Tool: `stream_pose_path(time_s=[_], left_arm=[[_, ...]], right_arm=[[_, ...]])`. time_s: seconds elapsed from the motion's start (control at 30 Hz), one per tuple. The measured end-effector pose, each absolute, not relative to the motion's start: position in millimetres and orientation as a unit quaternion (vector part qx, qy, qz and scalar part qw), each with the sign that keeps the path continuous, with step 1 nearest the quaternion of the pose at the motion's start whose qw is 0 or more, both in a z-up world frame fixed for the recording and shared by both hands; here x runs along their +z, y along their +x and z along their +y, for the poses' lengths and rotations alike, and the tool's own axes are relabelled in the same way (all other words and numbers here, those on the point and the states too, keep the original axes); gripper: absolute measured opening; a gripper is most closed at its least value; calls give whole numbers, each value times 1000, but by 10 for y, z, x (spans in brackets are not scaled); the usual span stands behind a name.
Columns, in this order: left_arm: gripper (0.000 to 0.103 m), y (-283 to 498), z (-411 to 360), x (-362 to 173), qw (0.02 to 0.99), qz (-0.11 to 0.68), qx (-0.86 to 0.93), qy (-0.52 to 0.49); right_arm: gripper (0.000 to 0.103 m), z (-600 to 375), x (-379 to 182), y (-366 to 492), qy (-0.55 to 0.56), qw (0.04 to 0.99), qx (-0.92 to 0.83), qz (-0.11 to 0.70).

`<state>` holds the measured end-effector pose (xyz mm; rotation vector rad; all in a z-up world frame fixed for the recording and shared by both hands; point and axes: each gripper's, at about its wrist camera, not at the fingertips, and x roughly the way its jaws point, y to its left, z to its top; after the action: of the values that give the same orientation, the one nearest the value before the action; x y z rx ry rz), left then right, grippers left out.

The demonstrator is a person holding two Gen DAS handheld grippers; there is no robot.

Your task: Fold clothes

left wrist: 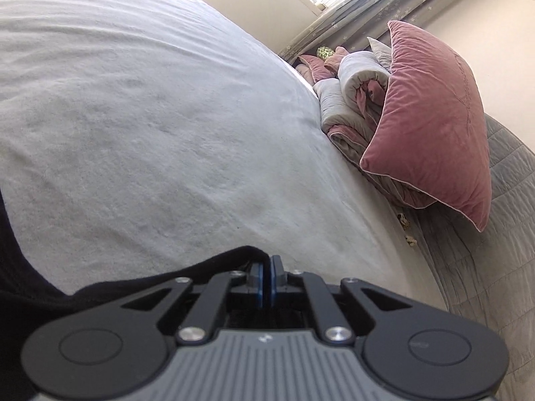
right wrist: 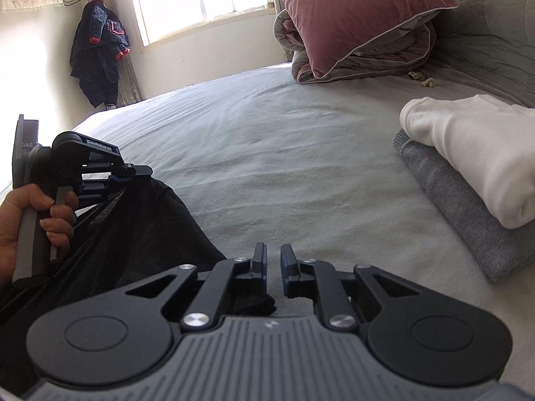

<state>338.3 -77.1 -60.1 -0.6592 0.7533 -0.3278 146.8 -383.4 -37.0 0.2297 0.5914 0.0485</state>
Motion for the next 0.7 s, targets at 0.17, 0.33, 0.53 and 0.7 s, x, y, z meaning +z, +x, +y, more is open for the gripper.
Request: stream_pose_path(time_s=[0.17, 0.33, 0.53, 0.7], left_arm=[[4, 3379, -754, -667, 864, 364, -153, -311], [4, 3375, -744, -674, 865, 364, -156, -307], [3, 3328, -738, -563, 879, 330, -169, -299], [3, 3330, -848, -503, 885, 309, -199, -285]], right_arm=[[38, -3793, -379, 1439, 106, 946, 48, 302], [27, -3652, -410, 1442, 63, 944, 58, 318], [6, -3564, -445, 1459, 24, 944, 48, 327], [5, -3636, -469, 1494, 13, 948, -1, 317]])
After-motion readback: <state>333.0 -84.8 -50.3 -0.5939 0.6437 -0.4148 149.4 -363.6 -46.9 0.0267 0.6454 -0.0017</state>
